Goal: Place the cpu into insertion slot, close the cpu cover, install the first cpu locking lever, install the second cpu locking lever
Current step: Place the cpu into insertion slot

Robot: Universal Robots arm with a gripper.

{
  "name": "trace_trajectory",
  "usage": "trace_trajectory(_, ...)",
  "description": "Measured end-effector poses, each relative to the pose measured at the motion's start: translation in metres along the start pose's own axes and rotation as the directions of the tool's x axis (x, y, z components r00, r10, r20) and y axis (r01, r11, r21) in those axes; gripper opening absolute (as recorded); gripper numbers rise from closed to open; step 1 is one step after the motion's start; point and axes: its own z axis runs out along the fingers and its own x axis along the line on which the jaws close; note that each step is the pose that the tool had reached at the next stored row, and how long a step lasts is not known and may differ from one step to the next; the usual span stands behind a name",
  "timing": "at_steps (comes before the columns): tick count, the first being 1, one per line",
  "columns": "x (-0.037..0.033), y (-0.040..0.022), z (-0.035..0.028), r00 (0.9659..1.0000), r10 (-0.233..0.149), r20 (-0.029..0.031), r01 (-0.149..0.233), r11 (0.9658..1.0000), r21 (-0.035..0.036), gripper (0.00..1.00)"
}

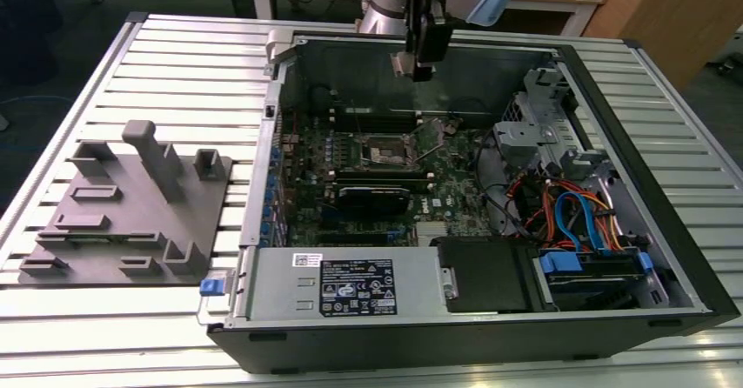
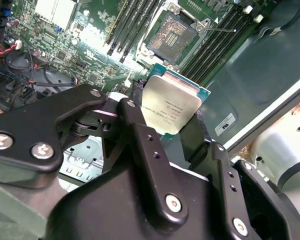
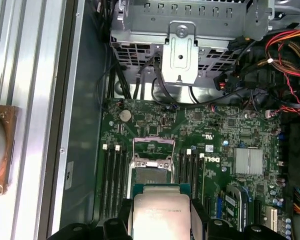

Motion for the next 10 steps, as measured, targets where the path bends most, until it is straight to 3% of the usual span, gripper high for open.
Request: trace_trajectory(10,0.0000,0.0000,0.0002,0.9988,0.048,0.0040,-0.048,0.9988,-0.0007,0.54)
